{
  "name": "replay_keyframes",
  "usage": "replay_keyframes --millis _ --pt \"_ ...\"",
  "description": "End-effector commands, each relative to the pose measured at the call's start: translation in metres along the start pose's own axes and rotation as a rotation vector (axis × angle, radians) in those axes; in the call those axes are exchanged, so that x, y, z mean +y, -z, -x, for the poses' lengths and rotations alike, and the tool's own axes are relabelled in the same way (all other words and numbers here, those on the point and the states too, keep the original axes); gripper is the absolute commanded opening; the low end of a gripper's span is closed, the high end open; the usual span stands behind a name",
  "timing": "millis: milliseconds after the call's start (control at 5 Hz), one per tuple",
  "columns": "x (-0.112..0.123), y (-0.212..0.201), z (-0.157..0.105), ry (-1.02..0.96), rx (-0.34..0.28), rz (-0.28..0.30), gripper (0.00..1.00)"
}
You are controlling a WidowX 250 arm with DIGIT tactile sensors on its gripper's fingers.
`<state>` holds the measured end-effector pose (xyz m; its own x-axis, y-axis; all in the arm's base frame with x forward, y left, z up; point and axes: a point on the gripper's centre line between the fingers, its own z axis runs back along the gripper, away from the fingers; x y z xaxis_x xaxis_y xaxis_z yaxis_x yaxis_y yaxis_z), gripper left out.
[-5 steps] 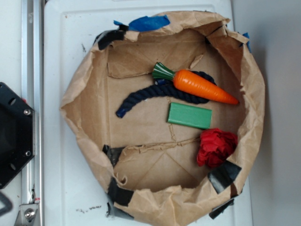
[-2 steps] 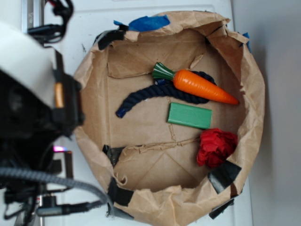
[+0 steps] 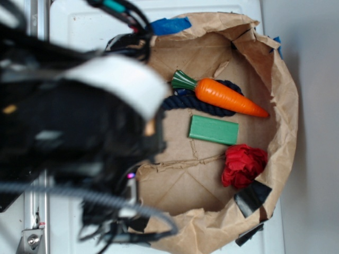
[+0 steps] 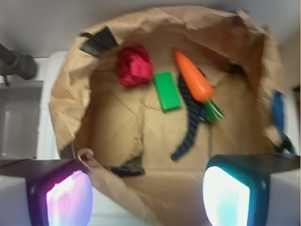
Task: Grab the red paper.
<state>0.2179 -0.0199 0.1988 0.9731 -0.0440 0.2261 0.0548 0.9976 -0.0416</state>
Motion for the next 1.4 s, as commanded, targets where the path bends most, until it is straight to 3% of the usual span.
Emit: replay_keyframes --millis 0,600,1200 --pt "0.007 0.029 -0.022 0.032 -0.014 0.099 1.00" --pt "0.017 0.082 -0.047 0.056 0.022 0.078 1.00" --pt "0.018 0.116 -0.070 0.023 -0.031 0.102 1.00"
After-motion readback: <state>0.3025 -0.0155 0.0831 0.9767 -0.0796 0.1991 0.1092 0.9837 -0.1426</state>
